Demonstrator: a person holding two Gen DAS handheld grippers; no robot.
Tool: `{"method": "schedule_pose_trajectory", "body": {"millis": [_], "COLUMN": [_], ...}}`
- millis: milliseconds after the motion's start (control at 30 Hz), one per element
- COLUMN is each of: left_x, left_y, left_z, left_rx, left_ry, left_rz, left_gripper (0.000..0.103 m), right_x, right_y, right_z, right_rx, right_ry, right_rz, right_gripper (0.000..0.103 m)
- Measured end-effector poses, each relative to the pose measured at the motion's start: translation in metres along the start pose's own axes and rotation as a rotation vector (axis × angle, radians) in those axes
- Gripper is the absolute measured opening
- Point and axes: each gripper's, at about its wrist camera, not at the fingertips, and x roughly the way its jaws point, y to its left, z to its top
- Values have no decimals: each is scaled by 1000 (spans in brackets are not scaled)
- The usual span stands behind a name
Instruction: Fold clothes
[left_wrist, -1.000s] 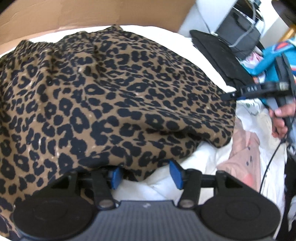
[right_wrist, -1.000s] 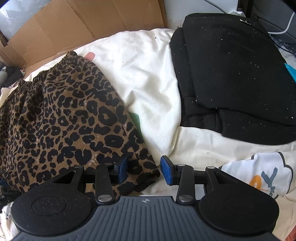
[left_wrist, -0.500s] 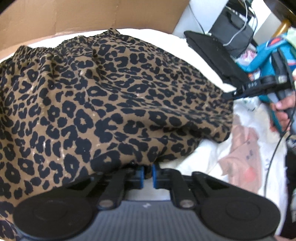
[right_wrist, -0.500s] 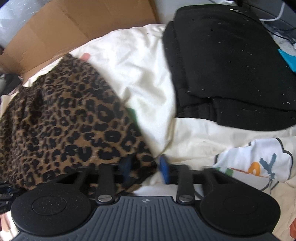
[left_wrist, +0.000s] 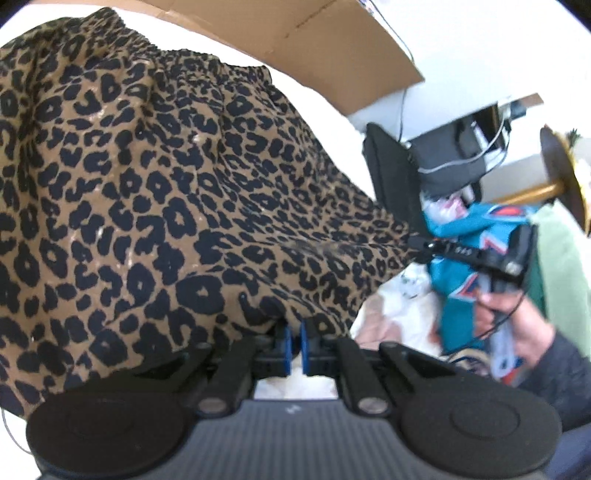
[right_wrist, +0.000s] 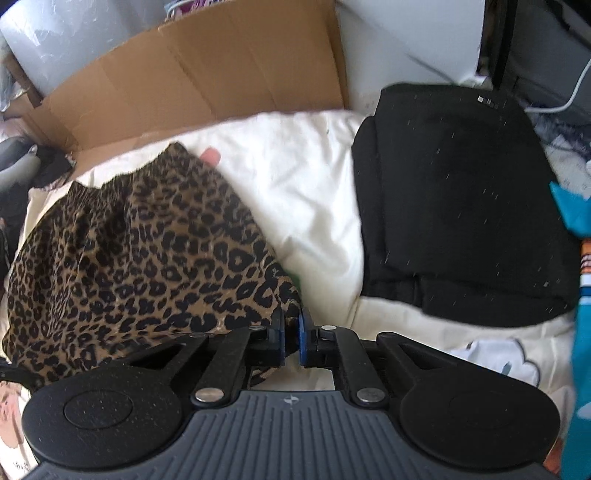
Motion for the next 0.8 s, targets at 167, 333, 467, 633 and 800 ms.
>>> {"method": "schedule_pose_trajectory", "body": {"millis": [167,333,467,633,800], "left_x": [3,28,37,41,35], "left_y": [8,10,14,15,8], "left_z": [0,-1,-4,-14,-28], "left_rx": [4,45,46,90,140], "left_ry": [-9,42,62,81,95], "left_rz": [28,83,101,126,120], "left_gripper": [7,22,26,41,46], "right_x": [8,28,38,43,37], "right_y": [1,3,0,-3,-7], "right_z": [5,5,3,-1,-8], "right_rx": [6,-1,3,25,46], "right_ry": [-6,17,22,22,21], "right_rz": [-27,-55,-62,-61,-40], "right_gripper": [3,3,4,8,22]}}
